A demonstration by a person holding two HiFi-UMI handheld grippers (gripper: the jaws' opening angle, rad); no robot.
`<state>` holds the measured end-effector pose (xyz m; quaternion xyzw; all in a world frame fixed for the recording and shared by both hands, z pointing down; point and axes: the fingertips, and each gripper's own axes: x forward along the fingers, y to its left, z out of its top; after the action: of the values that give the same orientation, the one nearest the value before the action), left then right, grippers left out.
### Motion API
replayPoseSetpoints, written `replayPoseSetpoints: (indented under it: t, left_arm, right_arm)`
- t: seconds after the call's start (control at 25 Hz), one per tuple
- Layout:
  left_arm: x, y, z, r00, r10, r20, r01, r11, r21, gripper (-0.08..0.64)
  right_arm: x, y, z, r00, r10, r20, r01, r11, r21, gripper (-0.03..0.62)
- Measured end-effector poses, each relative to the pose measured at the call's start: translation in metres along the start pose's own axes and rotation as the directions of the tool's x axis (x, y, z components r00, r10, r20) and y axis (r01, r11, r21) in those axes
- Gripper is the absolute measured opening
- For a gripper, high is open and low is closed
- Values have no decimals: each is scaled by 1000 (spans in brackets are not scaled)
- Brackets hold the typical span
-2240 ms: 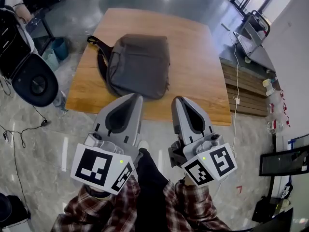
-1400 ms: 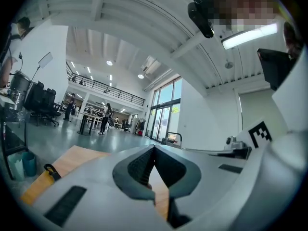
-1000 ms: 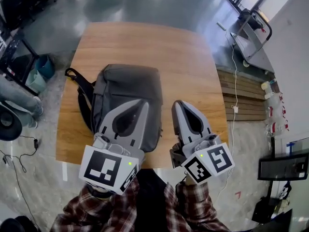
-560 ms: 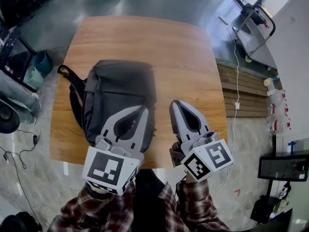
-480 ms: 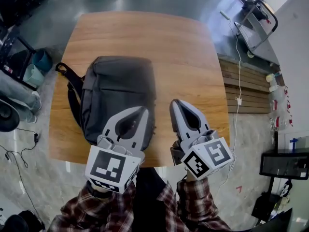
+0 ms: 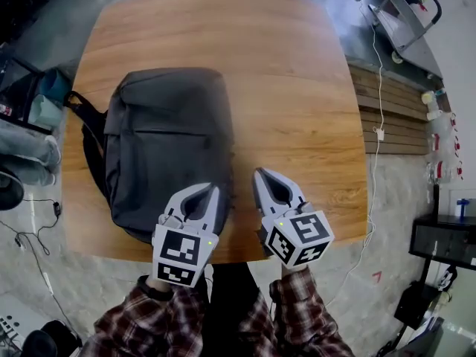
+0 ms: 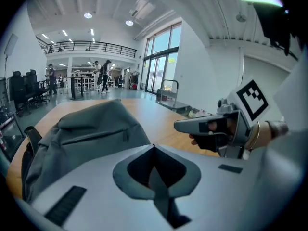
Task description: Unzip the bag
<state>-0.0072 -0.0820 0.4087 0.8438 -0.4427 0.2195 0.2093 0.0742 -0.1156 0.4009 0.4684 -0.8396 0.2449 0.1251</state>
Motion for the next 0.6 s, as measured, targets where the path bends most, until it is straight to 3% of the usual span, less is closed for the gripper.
replayPoseSetpoints:
  t: [0.24,0.36,0.44,0.48,0.6]
  left_arm:
    - [26,13,-59,992,40,-123,-43,999,-23,8]
    - [29,12,-66,990,46,-133,-48,999,-8,8]
    - [29,11,-67,990,36,-137,-40,999,-24,8]
    - [29,12,-67,990,30,-139,-35,999,-36,8]
    - [30,13,-68,990,14,-143,-22,998,-59,8]
  right_arm:
    - [35,-17,-41,990,-3,-139,-14,992,-123,11]
    - [50,-20,-46,982,21,-186,-68,965,-251,11]
    - [61,-18,-48,970,48,-237,-136,920,-368,11]
    - [67,-17,-51,960,60,-272,-178,883,-434,11]
    - [83,-15,-62,915,78,-397,-326,724,-608,15]
